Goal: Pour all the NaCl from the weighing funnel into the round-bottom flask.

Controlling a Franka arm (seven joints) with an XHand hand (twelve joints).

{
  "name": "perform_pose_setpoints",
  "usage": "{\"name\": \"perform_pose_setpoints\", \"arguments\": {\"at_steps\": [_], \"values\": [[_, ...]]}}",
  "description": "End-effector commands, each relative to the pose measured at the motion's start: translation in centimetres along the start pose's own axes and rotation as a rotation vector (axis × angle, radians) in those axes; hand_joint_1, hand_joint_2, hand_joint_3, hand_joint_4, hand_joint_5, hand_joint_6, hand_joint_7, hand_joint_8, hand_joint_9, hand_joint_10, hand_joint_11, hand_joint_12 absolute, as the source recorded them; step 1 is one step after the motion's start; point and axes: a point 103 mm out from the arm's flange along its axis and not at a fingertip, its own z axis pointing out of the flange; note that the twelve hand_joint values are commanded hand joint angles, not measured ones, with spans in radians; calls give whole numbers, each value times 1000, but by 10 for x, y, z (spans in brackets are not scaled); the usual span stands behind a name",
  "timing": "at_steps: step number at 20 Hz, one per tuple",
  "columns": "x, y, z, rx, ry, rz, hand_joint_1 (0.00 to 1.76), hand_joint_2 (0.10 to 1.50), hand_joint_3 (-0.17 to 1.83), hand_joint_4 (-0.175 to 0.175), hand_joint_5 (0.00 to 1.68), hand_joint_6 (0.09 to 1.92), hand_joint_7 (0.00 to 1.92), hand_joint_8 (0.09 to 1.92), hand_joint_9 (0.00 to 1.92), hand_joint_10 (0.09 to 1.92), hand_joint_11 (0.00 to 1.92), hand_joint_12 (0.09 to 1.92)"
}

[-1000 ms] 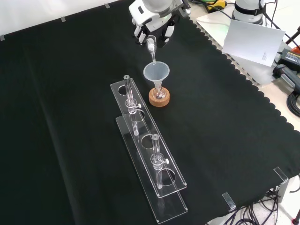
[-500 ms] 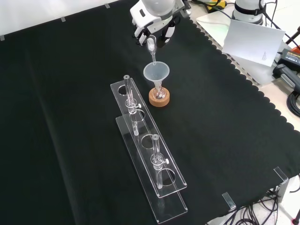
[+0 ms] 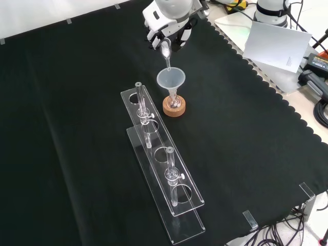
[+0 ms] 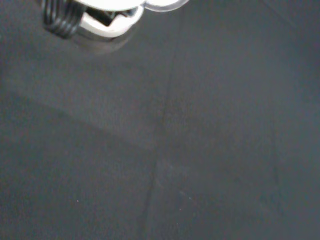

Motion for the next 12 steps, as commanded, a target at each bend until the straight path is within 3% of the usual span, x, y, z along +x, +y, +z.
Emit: {"name": "perform_pose_setpoints", "arguments": {"at_steps": [1, 12], "values": [[-2, 0, -1, 5, -9, -4, 1127, 721, 497, 175, 1334, 497, 950, 611, 1350, 89, 1121, 837], [-1, 1, -6, 51, -23, -7, 1127, 721, 497, 175, 1333, 498, 941, 611, 1341, 87, 1107, 837]]}}
